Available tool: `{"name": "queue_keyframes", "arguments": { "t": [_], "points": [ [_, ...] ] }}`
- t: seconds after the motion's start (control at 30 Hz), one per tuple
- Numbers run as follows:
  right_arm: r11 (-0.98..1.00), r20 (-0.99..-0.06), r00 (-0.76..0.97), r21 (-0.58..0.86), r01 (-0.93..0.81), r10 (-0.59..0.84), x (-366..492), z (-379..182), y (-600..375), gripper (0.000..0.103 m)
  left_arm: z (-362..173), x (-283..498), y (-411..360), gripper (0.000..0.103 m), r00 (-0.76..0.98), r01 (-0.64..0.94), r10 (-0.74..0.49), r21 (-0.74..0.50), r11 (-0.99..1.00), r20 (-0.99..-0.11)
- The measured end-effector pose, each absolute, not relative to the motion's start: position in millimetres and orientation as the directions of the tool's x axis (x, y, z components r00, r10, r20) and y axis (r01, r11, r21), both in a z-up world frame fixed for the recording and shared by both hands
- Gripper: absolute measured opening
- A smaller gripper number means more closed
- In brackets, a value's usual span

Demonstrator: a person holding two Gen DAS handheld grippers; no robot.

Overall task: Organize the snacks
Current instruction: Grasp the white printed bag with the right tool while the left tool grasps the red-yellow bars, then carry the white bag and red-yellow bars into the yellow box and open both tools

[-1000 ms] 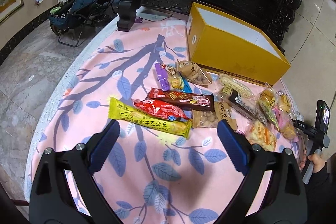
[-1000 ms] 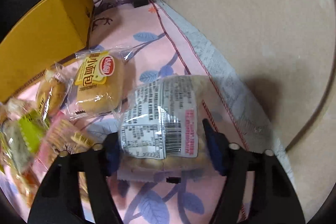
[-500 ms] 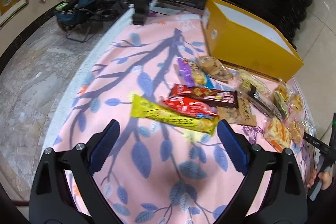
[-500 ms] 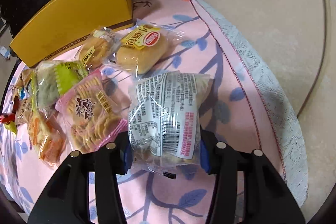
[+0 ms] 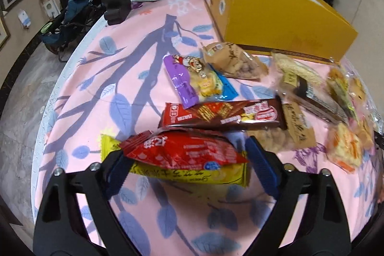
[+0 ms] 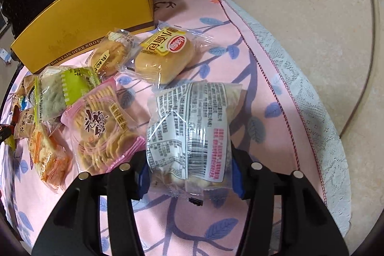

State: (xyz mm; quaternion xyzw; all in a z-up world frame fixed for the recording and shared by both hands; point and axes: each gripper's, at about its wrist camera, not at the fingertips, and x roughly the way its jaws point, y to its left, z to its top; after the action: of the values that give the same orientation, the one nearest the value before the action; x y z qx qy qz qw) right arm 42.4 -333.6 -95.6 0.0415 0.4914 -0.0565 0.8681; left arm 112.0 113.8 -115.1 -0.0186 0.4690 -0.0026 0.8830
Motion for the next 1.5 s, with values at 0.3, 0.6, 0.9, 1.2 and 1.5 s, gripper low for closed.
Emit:
{"name": "queue_keyframes", "arguments": {
  "t": [0.3,0.6,0.9,1.2,1.5],
  "points": [
    [0.990,-0.853,0.520,0.021,0.138,-0.055,45.0,-96.6,-332.9,0.056,-128.3,109.4,120.5,0.050,0.571,-0.064,-0.039,-0.092,0.994,-0.820],
    [0.988,-0.843,0.537,0.057,0.144,-0.029,36.3,-92.9,-335.2,0.050,-106.9,84.9,117.3,0.047,0.626,-0.085,-0.058,-0.142,0.986,-0.778],
    [0.991,-0.803,0.593,0.023,0.129,-0.059,12.5,-68.9,-324.1,0.049,-74.4,49.0,92.9,0.047,0.661,-0.027,-0.104,-0.162,0.986,-0.743],
    [0.999,-0.776,0.631,0.044,0.008,0.029,15.1,-35.9,-286.0,0.049,-42.0,45.8,53.1,0.048,0.676,0.068,-0.195,-0.203,0.977,-0.710],
    [0.984,-0.748,0.641,0.100,-0.149,0.173,103.0,19.9,-223.8,0.049,18.6,140.8,15.1,0.048,0.695,0.088,-0.212,-0.212,0.973,-0.686]
  ]
}}
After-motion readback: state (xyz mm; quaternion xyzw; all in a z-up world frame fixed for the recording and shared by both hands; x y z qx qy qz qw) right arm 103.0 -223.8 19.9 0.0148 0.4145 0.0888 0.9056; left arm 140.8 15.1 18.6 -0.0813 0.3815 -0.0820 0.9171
